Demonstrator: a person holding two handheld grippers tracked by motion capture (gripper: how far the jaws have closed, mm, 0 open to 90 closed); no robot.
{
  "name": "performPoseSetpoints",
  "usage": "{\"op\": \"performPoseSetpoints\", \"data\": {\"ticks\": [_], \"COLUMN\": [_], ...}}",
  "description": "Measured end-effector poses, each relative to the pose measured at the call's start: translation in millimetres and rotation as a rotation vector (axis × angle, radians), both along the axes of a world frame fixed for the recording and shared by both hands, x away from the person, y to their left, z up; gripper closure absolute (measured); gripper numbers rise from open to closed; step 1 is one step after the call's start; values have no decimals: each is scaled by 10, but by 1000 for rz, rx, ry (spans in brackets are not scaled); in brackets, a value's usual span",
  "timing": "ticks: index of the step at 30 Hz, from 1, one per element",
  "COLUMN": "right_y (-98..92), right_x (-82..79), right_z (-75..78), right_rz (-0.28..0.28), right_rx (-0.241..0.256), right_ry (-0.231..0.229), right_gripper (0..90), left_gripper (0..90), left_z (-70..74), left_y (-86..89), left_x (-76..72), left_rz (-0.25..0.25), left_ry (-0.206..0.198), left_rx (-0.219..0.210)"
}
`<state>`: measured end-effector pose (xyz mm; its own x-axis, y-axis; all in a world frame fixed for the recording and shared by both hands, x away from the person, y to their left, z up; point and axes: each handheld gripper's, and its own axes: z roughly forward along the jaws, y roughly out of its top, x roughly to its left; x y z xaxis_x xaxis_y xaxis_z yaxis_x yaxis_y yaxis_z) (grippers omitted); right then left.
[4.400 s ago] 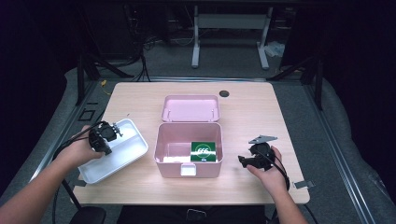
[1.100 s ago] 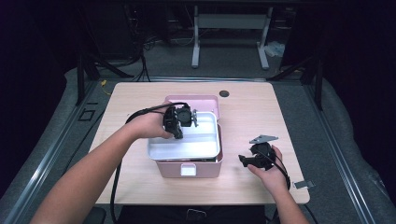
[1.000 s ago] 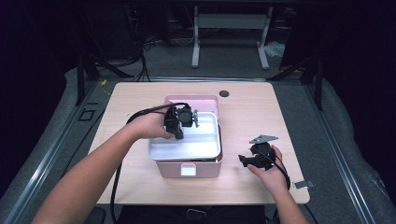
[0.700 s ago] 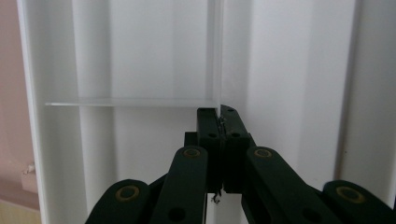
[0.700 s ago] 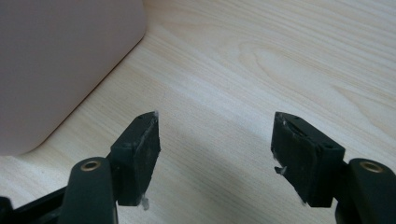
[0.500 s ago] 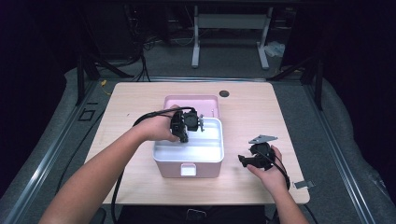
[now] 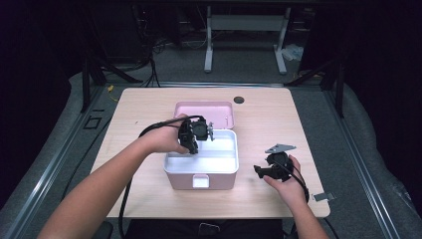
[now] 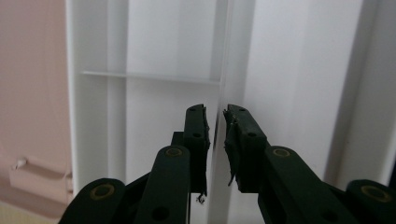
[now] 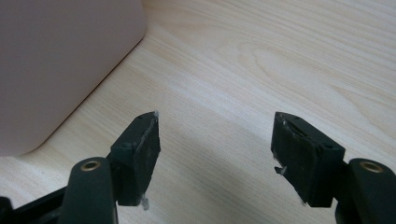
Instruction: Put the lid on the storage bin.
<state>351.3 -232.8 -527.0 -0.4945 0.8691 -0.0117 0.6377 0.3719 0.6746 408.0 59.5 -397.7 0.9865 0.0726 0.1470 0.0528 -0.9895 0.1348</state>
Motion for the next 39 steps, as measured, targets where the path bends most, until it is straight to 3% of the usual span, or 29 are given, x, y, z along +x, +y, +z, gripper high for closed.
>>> {"op": "performPoseSetpoints", "data": {"ticks": [7,10,16,25,26,31,39], "right_y": [7,16,25,38,34,36,61], "right_x": [1,3,7,14,15,27,73], "right_z": [-2,-3,-7,-16,-15,-22,-9], "right_rz": [-1,-2,-2,-2,1,-5,-3], "right_rx": [-4,-3,-10,-11,-9,-14,15], "right_ry": [1,1,-2,-1,1,-1,1], "right_gripper": [322,322,322,322,322,322,321], "left_gripper": [841,899,900,900,900,900,899], "left_z": [77,73,-81,-242,-241,-250,-249], "left_y": [300,383,499,507,514,538,458], "left_x": [-145,-203,-249,-239,-241,-246,-270], "left_rz": [67,98,156,171,170,216,242], "left_ry": [-18,-9,47,93,90,96,78], "left_rx": [-3,-36,-50,-39,-59,-82,-33]}}
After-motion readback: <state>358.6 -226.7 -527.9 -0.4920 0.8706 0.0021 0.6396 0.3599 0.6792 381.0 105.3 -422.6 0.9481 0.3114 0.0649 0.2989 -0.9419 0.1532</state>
